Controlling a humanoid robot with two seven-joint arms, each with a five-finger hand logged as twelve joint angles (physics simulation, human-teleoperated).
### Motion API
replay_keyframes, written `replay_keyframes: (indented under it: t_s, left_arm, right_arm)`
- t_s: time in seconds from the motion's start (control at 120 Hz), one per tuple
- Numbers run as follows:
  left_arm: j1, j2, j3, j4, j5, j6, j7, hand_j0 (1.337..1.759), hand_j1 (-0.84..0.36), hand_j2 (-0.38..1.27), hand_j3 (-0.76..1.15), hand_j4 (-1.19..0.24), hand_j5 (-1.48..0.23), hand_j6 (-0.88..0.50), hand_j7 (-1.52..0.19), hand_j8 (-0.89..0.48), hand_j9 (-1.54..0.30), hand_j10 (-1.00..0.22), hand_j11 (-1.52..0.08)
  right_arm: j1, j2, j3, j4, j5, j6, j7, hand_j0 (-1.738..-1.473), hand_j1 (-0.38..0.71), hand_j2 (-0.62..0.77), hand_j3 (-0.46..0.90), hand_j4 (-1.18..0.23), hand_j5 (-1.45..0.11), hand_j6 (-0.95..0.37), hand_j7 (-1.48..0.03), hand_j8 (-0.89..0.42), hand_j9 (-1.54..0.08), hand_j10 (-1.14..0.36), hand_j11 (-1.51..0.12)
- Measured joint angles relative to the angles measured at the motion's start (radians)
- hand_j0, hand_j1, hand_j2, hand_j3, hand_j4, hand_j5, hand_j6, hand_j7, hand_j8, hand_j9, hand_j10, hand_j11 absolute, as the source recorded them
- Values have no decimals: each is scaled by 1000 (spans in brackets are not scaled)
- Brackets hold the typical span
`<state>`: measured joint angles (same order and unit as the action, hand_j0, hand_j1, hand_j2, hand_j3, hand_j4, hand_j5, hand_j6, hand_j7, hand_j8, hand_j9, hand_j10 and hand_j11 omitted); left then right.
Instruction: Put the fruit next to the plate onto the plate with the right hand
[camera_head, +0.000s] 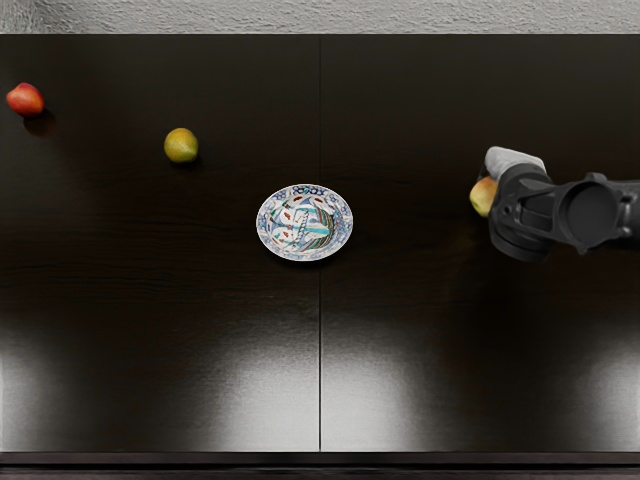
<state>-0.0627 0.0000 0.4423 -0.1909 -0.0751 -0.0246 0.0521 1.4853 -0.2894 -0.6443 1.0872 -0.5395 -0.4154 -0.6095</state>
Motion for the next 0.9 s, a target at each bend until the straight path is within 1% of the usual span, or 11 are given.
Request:
replay_keyframes:
  t_s: [0.067,0.133,0.342,0.483,0.575,0.9]
  left_arm:
    - [0,0,0,0,0,0,0,1658,71,46,0,-231,-301,-231,-301,-231,-301,-231,-301]
    - [0,0,1,0,0,0,0,1658,71,46,0,-231,-301,-231,-301,-231,-301,-231,-301]
    - [1,0,-1,0,0,0,0,1658,71,46,0,-231,-301,-231,-301,-231,-301,-231,-301]
    - [1,0,-2,1,0,0,0,1658,71,46,0,-231,-301,-231,-301,-231,-301,-231,-301]
    - [1,0,-2,1,0,0,0,1658,71,46,0,-231,-301,-231,-301,-231,-301,-231,-301]
    - [1,0,-2,3,0,0,0,1658,71,46,0,-231,-301,-231,-301,-231,-301,-231,-301]
  right_arm:
    - [15,-16,2,25,-1,-1,0,-1650,122,26,-1,-545,-807,-381,-784,-461,-798,-594,-801]
    - [29,-28,4,44,-1,-2,0,-1651,142,98,-1,-548,-807,-380,-788,-465,-800,-599,-803]
    - [90,-61,10,117,4,-3,-1,-1652,138,58,0,-535,-820,-368,-795,-452,-813,-600,-816]
    - [110,-68,31,147,6,-3,-1,-1651,136,41,0,-529,-825,-364,-796,-447,-817,-601,-819]
    - [115,-63,50,157,7,-3,-1,-1652,139,48,0,-525,-828,-362,-797,-445,-818,-601,-821]
    - [159,12,117,175,33,-1,0,-1652,147,83,-1,-529,-841,-362,-813,-445,-831,-614,-833]
